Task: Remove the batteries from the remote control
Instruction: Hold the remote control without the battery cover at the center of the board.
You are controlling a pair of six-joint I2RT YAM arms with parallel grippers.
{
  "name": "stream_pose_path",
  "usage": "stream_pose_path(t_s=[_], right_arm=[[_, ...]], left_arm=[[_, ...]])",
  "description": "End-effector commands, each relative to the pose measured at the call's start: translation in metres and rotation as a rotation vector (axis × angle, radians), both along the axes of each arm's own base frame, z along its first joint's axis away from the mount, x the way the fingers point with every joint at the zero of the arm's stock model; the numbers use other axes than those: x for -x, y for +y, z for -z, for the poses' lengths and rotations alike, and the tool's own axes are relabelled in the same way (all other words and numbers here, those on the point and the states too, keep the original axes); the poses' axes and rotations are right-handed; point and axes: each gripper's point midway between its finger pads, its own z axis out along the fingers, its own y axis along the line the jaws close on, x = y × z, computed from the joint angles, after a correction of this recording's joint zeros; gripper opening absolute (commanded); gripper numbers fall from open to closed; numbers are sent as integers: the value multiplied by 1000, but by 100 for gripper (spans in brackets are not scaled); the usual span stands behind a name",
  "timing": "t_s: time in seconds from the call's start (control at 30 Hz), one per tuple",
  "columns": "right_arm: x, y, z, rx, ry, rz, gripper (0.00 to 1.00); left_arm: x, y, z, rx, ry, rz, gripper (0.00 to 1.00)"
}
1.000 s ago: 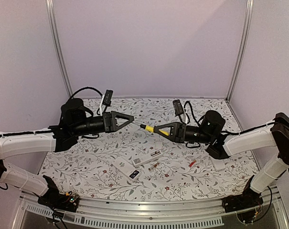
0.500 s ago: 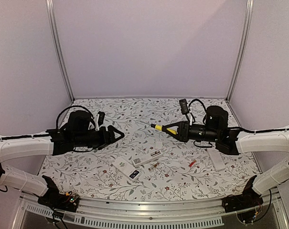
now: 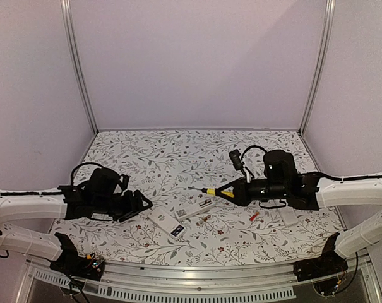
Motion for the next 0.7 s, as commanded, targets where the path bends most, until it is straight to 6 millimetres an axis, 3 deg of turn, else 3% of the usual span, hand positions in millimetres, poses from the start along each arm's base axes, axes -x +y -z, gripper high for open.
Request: stream_pose_path(t_s=[0.0, 0.17, 0.3, 0.67], right_arm=[[22, -6, 28, 111, 27, -6, 0], [34, 1, 42, 160, 55, -40, 0], [39, 11, 49, 208, 37, -59, 0], [49, 26, 73, 299, 40, -83, 0]], left_arm=[[13, 7, 17, -39, 45, -16, 73], [8, 0, 22, -21, 35, -10, 69], [4, 1, 26, -100, 21, -13, 57], [0, -5, 38, -175, 19, 18, 55]])
